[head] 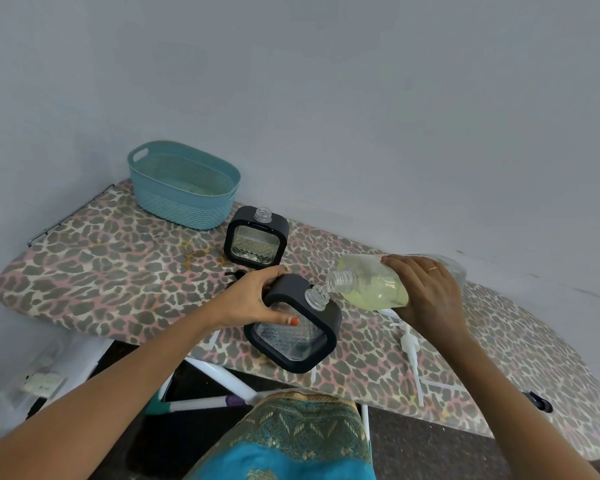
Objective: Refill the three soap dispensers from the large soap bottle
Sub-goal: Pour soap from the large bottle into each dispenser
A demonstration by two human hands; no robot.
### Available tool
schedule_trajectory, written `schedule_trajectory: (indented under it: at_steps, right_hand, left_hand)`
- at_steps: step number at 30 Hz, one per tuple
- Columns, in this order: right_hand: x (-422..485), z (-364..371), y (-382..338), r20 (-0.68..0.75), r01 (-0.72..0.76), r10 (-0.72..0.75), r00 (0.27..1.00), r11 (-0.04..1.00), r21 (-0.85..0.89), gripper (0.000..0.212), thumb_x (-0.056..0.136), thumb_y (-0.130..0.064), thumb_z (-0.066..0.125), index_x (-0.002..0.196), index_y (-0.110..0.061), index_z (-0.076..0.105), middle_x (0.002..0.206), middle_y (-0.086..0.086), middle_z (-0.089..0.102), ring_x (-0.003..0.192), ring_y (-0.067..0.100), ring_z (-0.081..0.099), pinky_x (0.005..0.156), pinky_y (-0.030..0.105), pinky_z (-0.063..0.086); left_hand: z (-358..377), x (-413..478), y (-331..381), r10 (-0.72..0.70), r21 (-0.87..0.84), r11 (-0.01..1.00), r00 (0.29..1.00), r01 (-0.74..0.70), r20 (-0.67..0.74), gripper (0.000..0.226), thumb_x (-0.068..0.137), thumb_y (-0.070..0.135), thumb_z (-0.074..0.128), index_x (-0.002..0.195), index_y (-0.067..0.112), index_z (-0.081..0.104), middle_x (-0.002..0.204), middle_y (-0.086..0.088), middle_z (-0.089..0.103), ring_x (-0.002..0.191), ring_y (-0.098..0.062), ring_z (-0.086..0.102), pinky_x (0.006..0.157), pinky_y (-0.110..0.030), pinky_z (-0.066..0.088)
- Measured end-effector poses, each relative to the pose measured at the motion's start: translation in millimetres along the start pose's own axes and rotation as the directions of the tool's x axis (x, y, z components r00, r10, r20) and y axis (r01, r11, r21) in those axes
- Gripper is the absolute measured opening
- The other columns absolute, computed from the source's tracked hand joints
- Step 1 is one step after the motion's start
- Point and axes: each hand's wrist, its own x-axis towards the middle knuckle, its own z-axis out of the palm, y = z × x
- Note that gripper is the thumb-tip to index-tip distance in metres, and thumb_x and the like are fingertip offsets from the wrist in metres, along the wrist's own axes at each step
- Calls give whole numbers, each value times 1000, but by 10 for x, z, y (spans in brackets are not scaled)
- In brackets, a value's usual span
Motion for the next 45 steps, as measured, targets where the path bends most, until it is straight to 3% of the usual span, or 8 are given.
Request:
schedule_trajectory:
  at_steps: [12,23,29,36,45]
  right_hand:
    - [15,-37,24,12,5,-5,1000,1000,-15,76,45,-22,92,107,-13,50,96,7,72,81,28,68,68,34,53]
    - [14,-30,43,3,10,-10,1000,1000,-15,69,52,-22,89,108,-13,50,96,9,72,81,30,69,68,36,53]
    - [47,-53,50,-4,2,-2,1000,1000,-6,45,72,-38,58,109,-14,50,98,7,72,81,29,68,69,35,53]
    - [58,-55,52,-26,7,-7,1000,1000,-9,63,55,-16,86,107,-13,51,96,8,72,79,29,68,67,35,52]
    - [81,-86,58,-5,0,-1,1000,1000,-18,69,48,-10,88,106,-13,50,95,8,72,79,29,68,67,34,52]
  left_hand:
    - [5,-11,13,5,22,1000,1000,-5,-23,48,66,11,80,98,30,50,101,10,61,91,9,59,79,-5,44]
    - [7,1,-21,-3,2,1000,999,3,-42,50,64,15,81,102,28,52,102,9,63,94,3,61,82,-11,47]
    - [8,-6,-21,-2,-11,1000,999,2,-46,49,64,13,81,101,27,53,102,8,63,94,1,62,82,-12,48]
    - [14,-8,-19,-2,-22,1000,998,0,-55,50,65,11,81,104,24,52,104,7,63,96,2,61,82,-10,47]
    - [24,-11,-24,-13,-17,1000,998,12,-66,51,64,11,81,104,24,52,104,8,63,95,5,61,81,-8,46]
